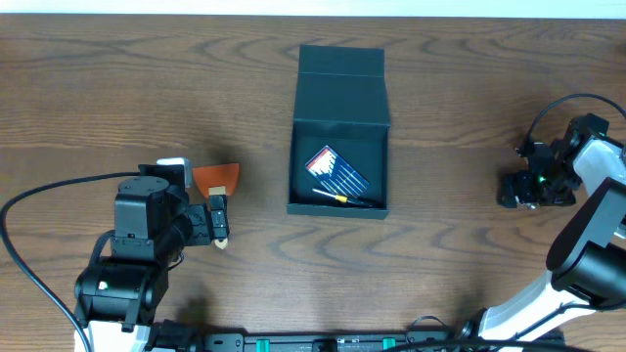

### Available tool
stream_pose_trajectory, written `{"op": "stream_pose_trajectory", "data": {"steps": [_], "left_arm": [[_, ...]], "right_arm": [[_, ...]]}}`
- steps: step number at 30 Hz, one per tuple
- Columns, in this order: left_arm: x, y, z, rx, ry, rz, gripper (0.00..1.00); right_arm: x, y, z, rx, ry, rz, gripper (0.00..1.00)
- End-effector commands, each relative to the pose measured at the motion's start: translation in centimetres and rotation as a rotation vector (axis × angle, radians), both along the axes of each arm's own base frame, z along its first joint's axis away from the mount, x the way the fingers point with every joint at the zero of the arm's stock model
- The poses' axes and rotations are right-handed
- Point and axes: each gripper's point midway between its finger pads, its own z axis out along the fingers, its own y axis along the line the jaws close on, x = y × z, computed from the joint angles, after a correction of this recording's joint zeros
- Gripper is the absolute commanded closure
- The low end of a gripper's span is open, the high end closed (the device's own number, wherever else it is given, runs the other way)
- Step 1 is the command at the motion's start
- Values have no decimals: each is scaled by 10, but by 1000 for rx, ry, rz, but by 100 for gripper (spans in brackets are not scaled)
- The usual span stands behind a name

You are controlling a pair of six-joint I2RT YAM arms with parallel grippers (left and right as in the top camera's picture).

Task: Pack container
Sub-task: 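Lower the right gripper and grasp the hammer by its head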

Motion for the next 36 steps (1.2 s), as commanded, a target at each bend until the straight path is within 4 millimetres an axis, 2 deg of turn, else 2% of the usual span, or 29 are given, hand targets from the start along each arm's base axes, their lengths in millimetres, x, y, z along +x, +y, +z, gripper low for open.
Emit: {"op": "stream_pose_trajectory", "data": {"steps": [1, 11, 27, 36], "left_arm": [[2, 1, 6, 12, -17, -1, 1], [2, 1, 6, 12, -17, -1, 1], [6, 1, 9, 10, -36, -1, 2], [6, 1, 10, 9, -39, -1, 2]], "right_arm": [[1, -1, -8, 14, 7, 4, 7], [5, -2, -13, 13, -2, 4, 16], [6, -3, -13, 9, -8, 4, 57], [6, -3, -13, 10, -7, 4, 66]]}}
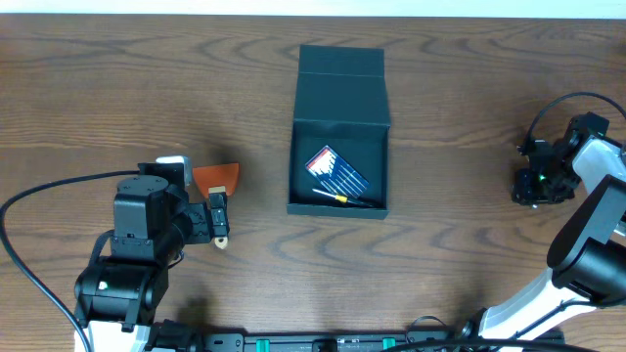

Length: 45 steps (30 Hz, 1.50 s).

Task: Pack container
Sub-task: 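Lower the right gripper and grasp the hammer by its head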

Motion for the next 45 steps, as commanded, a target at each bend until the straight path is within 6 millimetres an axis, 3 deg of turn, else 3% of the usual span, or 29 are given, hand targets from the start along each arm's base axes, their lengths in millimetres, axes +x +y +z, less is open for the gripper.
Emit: {"op": "stream_pose_trajectory", "data": {"steps": [1, 22, 26, 45], "left_arm": [[3, 1, 7, 12, -20, -1, 1], [3, 1, 7, 11, -20, -1, 1], [3, 1, 7, 11, -20, -1, 2], [3, 1, 7, 11, -20, -1, 2]], "right_arm": [[-1, 4, -9, 40, 11, 0, 69], [-1, 4, -9, 40, 11, 0, 88], [-1, 4, -9, 40, 11, 0, 98], [-1, 4, -9, 40, 12, 0, 99]]}}
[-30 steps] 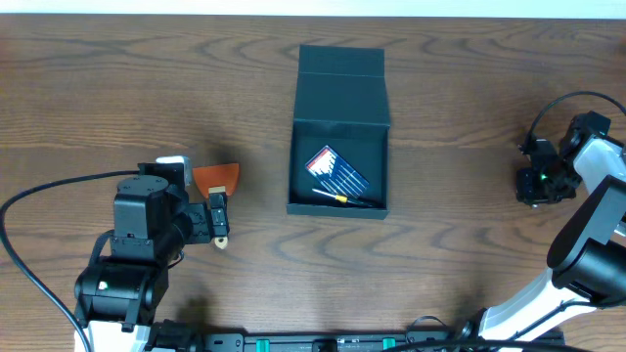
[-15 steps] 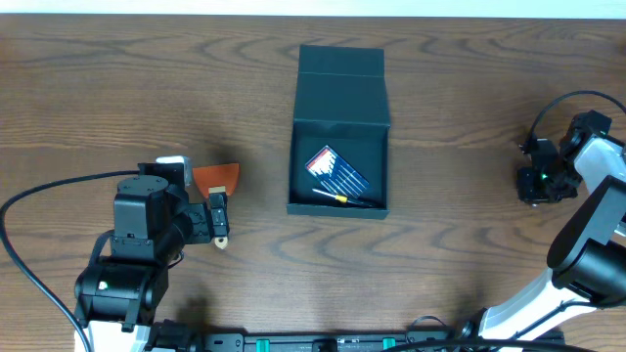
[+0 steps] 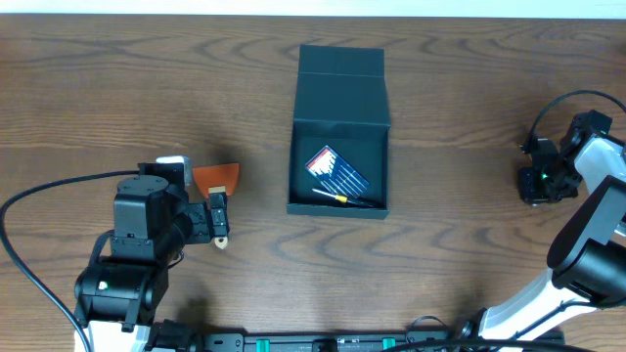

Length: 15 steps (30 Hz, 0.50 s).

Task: Pack container
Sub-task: 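Lower the right gripper and grasp the hammer by its head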

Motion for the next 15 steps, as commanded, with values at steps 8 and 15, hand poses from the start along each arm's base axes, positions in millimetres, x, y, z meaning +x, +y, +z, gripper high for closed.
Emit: {"op": "stream_pose_trajectory", "data": {"steps": [8, 15], "left_arm": [[3, 1, 7, 11, -20, -1, 1], [3, 1, 7, 11, -20, -1, 1]], "right_arm": [[-2, 10, -12, 63, 8, 3, 99], [0, 14, -11, 61, 5, 16, 99]]}}
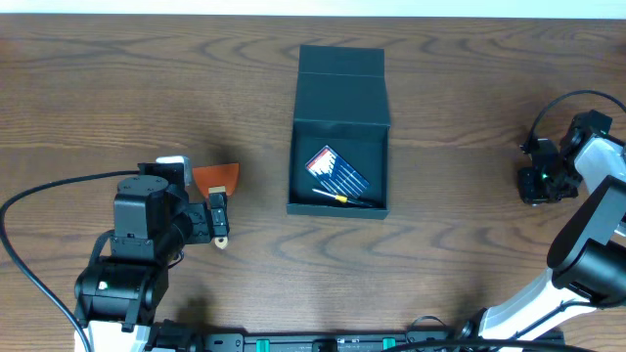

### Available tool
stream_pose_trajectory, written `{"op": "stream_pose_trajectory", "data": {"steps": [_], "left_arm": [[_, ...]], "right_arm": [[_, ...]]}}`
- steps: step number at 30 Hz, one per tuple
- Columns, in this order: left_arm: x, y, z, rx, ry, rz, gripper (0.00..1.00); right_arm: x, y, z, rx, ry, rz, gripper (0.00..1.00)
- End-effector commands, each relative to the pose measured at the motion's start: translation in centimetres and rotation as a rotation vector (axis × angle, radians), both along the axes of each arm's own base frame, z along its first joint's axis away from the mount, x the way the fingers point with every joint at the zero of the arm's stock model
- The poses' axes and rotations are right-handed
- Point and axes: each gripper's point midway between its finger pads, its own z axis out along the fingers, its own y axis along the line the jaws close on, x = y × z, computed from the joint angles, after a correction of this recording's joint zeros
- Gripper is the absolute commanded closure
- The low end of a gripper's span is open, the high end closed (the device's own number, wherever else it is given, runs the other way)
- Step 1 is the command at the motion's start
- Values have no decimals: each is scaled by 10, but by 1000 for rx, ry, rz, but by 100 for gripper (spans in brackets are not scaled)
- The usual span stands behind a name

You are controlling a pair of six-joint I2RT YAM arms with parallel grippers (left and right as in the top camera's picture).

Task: Pack container
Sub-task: 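Lower the right gripper and grasp the hammer by its head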

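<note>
A dark teal box stands open at the table's middle, its lid folded back. Inside it lie a red, white and blue packet and a small yellow-handled tool. An orange piece lies on the table left of the box. My left gripper rests just below the orange piece, apart from it, its fingers together with no gap showing. My right gripper sits low at the far right, well away from the box; its fingers are too dark to read.
Black cables loop over the table at the far left and above the right arm. A black rail runs along the front edge. Wood tabletop surrounds the box.
My right gripper was at the far right, a little nearer the box. At each later moment it stood slightly further right, and it holds there now. The left arm, the orange piece and the box with its contents kept their places throughout.
</note>
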Motion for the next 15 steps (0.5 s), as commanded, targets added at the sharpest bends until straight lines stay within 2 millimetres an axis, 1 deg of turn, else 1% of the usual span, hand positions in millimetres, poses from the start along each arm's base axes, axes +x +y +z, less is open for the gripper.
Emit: {"op": "stream_pose_trajectory", "data": {"steps": [1, 5, 8, 15], "left_arm": [[3, 1, 7, 11, -20, -1, 1], [3, 1, 7, 11, -20, -1, 2], [3, 1, 7, 11, -20, -1, 2], [3, 1, 7, 12, -20, -1, 1]], "right_arm": [[1, 14, -10, 60, 3, 17, 99], [3, 14, -6, 54, -8, 9, 99], [5, 13, 1, 45, -26, 9, 99], [12, 10, 27, 7, -94, 13, 99]]}}
